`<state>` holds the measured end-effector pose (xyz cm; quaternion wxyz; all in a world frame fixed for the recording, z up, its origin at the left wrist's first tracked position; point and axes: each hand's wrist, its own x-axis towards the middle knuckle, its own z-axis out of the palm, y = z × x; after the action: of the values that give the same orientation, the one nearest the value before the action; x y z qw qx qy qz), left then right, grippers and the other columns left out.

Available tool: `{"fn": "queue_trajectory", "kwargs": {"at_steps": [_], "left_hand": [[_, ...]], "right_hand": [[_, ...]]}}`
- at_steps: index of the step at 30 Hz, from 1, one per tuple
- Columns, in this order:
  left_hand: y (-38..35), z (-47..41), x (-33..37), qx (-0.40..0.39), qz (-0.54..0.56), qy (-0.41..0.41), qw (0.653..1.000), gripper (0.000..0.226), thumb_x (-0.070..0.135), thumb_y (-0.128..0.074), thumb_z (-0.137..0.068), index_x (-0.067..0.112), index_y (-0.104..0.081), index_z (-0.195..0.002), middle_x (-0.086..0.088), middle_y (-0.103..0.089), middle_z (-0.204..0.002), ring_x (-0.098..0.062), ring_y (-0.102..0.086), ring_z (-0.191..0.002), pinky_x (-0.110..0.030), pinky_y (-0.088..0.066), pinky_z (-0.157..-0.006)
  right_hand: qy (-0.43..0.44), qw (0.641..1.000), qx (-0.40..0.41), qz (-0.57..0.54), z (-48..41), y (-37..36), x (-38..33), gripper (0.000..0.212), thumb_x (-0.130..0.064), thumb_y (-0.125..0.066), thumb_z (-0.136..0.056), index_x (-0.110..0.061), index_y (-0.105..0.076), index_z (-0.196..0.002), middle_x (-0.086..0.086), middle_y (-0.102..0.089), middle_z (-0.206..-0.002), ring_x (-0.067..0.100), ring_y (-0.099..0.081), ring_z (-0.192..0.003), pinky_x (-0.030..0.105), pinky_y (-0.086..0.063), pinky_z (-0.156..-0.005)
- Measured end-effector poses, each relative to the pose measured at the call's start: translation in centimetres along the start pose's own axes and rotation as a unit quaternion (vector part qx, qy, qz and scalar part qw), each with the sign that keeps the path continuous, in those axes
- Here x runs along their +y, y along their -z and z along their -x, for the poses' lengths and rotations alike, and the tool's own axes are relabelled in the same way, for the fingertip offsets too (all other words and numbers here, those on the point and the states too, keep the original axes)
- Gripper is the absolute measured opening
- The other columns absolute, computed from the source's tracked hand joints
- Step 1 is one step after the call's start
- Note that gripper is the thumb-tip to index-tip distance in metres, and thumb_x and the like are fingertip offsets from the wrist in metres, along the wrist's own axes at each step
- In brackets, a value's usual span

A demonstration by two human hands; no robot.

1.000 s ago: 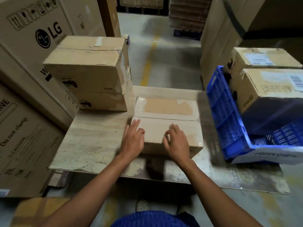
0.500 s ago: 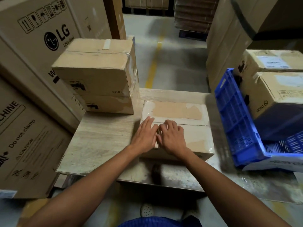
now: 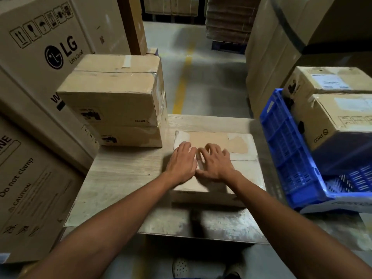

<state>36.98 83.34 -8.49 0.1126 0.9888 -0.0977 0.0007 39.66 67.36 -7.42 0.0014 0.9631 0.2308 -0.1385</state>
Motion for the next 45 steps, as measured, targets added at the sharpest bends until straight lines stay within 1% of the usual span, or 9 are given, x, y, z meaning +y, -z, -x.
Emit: {"fn": "queue_trajectory", "kwargs": {"at_steps": [3, 5, 12, 18, 22, 29, 34, 40, 45], "left_hand": [[-0.8, -0.3, -0.4, -0.052, 0.016, 0.009, 0.998, 0.064, 0.043, -0.031, -0.104, 0.018, -0.012, -0.160, -0.006, 0.004, -0.168, -0.023, 0.006, -0.154, -0.038, 0.003, -0.123], [-0.9, -0.6, -0.5, -0.063, -0.009, 0.011, 0.998, 0.065, 0.047, -0.029, -0.104, 0.020, -0.010, -0.161, -0.007, 0.003, -0.168, -0.024, 0.006, -0.155, -0.039, 0.004, -0.123], [-0.1, -3.6, 3.3, -0.099, -0.033, 0.044, 0.994, 0.061, 0.048, -0.039, -0.100, 0.021, -0.024, -0.153, -0.019, -0.013, -0.162, -0.043, -0.009, -0.149, -0.059, -0.011, -0.119], [-2.2, -4.0, 4.3, -0.102, -0.004, 0.006, 0.995, 0.062, 0.047, -0.029, -0.106, 0.030, -0.002, -0.160, 0.000, 0.012, -0.167, -0.028, 0.014, -0.153, -0.057, 0.005, -0.122], [-1.5, -4.5, 4.4, -0.130, -0.001, 0.012, 0.991, 0.064, 0.047, -0.032, -0.106, 0.030, -0.002, -0.160, 0.001, 0.013, -0.167, -0.028, 0.014, -0.153, -0.056, 0.005, -0.121], [-0.8, -1.9, 4.9, -0.097, 0.016, -0.029, 0.995, 0.052, 0.023, -0.036, -0.107, 0.017, -0.024, -0.158, -0.006, -0.010, -0.168, -0.025, -0.006, -0.155, -0.048, -0.011, -0.125], [-2.6, 0.6, 4.8, -0.080, 0.025, -0.048, 0.995, 0.051, 0.021, -0.030, -0.107, 0.014, -0.025, -0.158, -0.004, -0.013, -0.167, -0.021, -0.005, -0.155, -0.043, -0.010, -0.125], [-1.8, 0.6, 5.1, -0.066, -0.002, -0.058, 0.996, 0.049, 0.020, -0.033, -0.107, 0.014, -0.030, -0.155, -0.006, -0.018, -0.166, -0.024, -0.011, -0.154, -0.045, -0.017, -0.124], [-1.9, 3.5, 6.6, 0.005, 0.027, -0.101, 0.995, 0.029, 0.014, -0.057, -0.093, 0.006, -0.070, -0.117, -0.015, -0.063, -0.131, -0.033, -0.055, -0.123, -0.043, -0.048, -0.101]], "right_hand": [[-0.010, 0.999, -0.040, -0.007, -0.2, -0.9, 1.2, 0.136, -0.101, 0.014, -0.052, -0.020, 0.008, -0.161, 0.013, 0.019, -0.166, 0.032, 0.015, -0.154, 0.058, -0.001, -0.122], [-0.009, 0.999, -0.046, -0.009, -0.4, -1.1, 1.2, 0.138, -0.100, 0.021, -0.047, -0.022, 0.010, -0.161, 0.011, 0.022, -0.166, 0.030, 0.017, -0.154, 0.057, 0.002, -0.123], [0.003, 0.999, -0.011, -0.044, -0.7, 1.0, 4.2, 0.081, -0.062, -0.053, -0.092, -0.028, -0.023, -0.159, 0.005, -0.011, -0.169, 0.028, -0.014, -0.154, 0.050, -0.023, -0.121], [-0.066, 0.997, -0.038, -0.016, 1.9, -1.3, 5.2, 0.095, -0.088, -0.005, -0.079, -0.038, 0.017, -0.157, 0.010, 0.026, -0.164, 0.035, 0.019, -0.153, 0.065, 0.003, -0.120], [-0.065, 0.995, -0.060, -0.040, 1.4, -0.3, 5.1, 0.091, -0.083, -0.023, -0.089, -0.038, 0.016, -0.157, 0.010, 0.027, -0.164, 0.035, 0.020, -0.152, 0.065, 0.004, -0.120], [-0.114, 0.988, 0.094, -0.047, 3.7, -1.4, 2.6, 0.058, -0.055, -0.038, -0.100, -0.019, -0.047, -0.144, 0.011, -0.036, -0.159, 0.029, -0.031, -0.147, 0.050, -0.032, -0.115], [-0.103, 0.989, 0.078, -0.079, 5.1, -4.0, 1.5, 0.065, -0.046, -0.015, -0.104, -0.011, -0.029, -0.157, 0.018, -0.018, -0.166, 0.034, -0.013, -0.155, 0.051, -0.015, -0.123], [-0.081, 0.993, 0.041, -0.073, 5.3, -3.6, 2.5, 0.062, -0.047, -0.022, -0.107, -0.015, -0.021, -0.160, 0.015, -0.009, -0.168, 0.031, -0.005, -0.156, 0.049, -0.011, -0.124], [-0.083, 0.980, 0.171, -0.063, 7.9, -4.6, 1.7, 0.030, -0.032, -0.040, -0.100, -0.014, -0.063, -0.104, 0.008, -0.060, -0.113, 0.030, -0.057, -0.113, 0.041, -0.044, -0.088]]}}
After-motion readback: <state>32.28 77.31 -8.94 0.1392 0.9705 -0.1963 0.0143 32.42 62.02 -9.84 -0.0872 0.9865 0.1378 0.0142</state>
